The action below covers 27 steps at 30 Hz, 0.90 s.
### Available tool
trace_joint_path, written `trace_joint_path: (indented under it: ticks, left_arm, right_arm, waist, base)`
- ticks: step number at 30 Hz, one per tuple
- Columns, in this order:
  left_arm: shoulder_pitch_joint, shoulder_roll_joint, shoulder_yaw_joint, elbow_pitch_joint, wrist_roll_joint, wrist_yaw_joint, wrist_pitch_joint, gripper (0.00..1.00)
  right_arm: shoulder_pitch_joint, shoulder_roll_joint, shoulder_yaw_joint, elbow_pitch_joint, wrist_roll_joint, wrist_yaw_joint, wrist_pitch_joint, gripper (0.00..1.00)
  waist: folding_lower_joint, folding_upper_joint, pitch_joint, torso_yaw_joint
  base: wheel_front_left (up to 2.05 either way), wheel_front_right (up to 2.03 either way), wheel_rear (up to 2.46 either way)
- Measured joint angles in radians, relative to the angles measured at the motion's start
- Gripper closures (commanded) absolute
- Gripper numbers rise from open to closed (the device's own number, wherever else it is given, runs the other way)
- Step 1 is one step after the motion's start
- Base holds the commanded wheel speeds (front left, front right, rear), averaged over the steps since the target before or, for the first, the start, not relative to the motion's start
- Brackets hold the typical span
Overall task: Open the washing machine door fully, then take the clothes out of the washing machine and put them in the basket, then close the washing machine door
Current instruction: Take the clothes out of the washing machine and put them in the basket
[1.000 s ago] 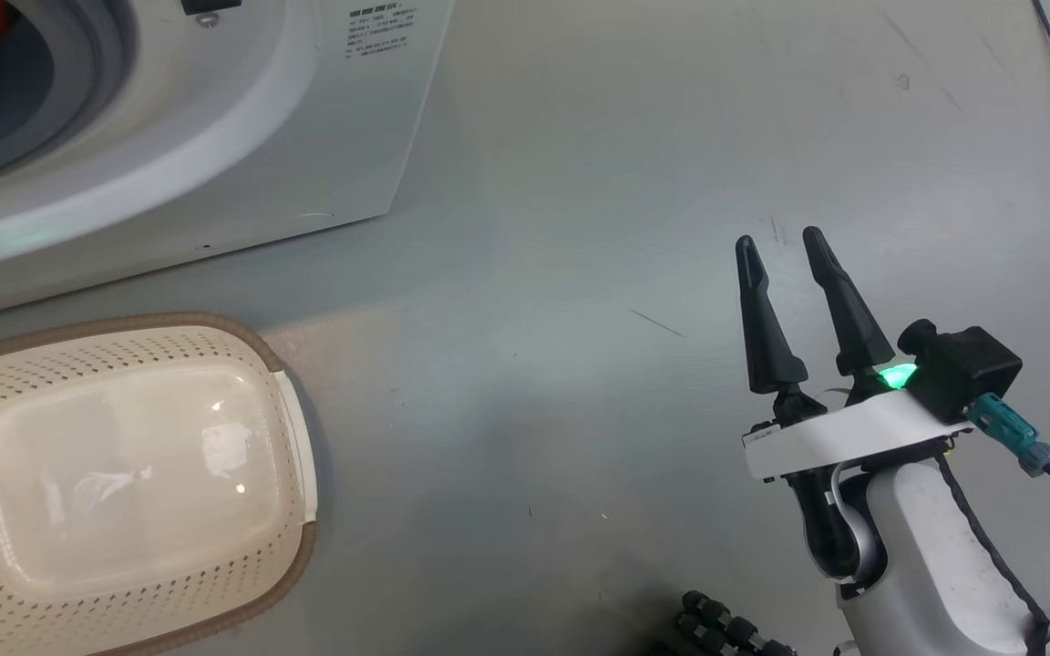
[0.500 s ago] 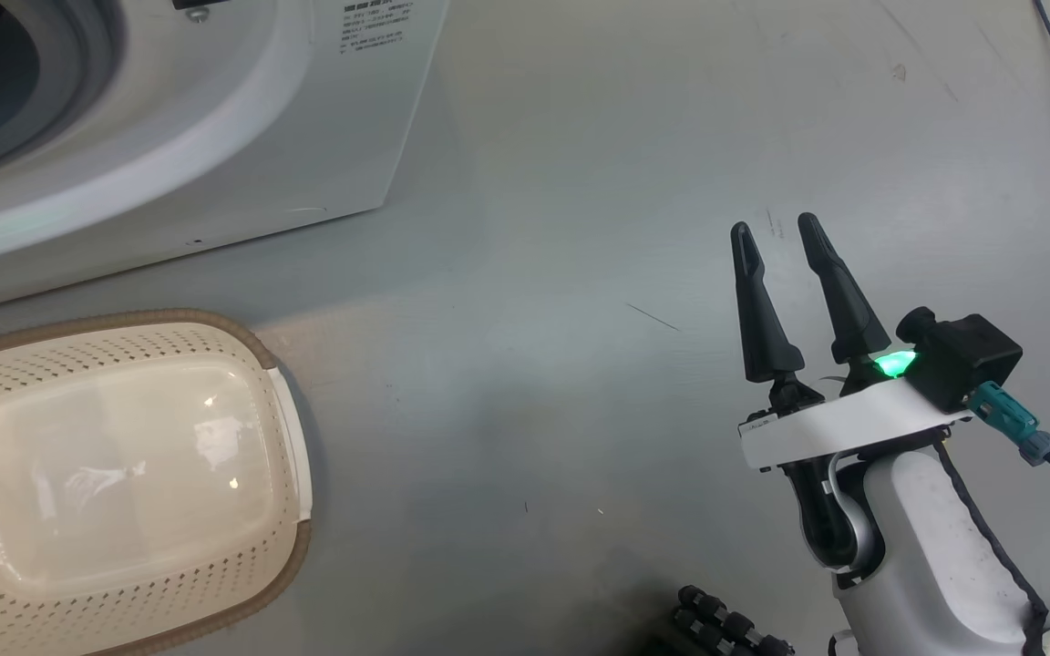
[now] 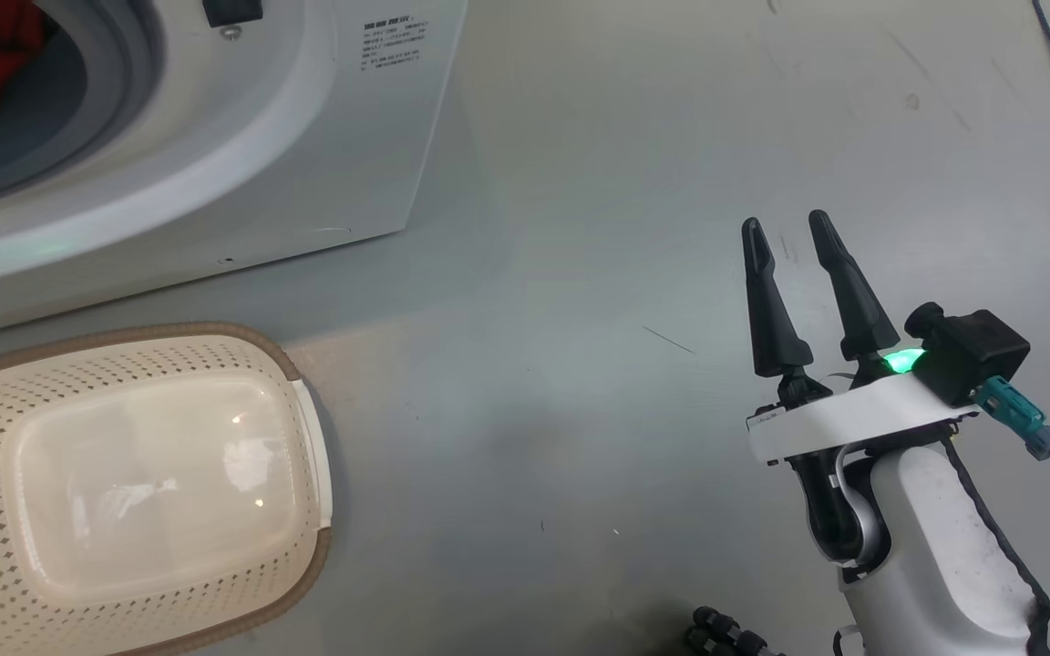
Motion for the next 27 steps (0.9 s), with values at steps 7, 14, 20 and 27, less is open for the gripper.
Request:
trace_joint_path:
  ticks: [7,14,20,27]
  left_arm:
    - [0.018,-0.04,0.003,0.018,-0.019,-0.023,-0.098,1.0]
    - [0.073,-0.081,0.0,0.035,-0.039,-0.055,-0.191,1.0]
    - [0.129,-0.117,-0.011,0.043,-0.05,-0.077,-0.266,1.0]
    - [0.208,-0.165,-0.025,0.043,-0.059,-0.113,-0.351,1.0]
  right_arm:
    - [0.0,0.0,-0.016,0.017,-0.009,0.0,0.0,0.0]
    - [0.005,0.0,-0.031,0.038,-0.021,0.0,0.0,0.0]
    - [0.037,0.0,-0.048,0.057,-0.046,0.0,0.0,0.0]
    - [0.086,-0.001,-0.073,0.075,-0.057,0.0,0.0,0.0]
  waist:
    - [0.0,0.0,-0.052,0.017]
    - [0.0,0.0,-0.119,0.039]
    - [0.0,0.0,-0.185,0.06]
    - [0.0,0.0,-0.265,0.086]
  base:
    - [0.0,0.0,0.0]
    - [0.0,0.0,0.0]
    - [0.0,0.0,0.0]
    - [0.0,0.0,0.0]
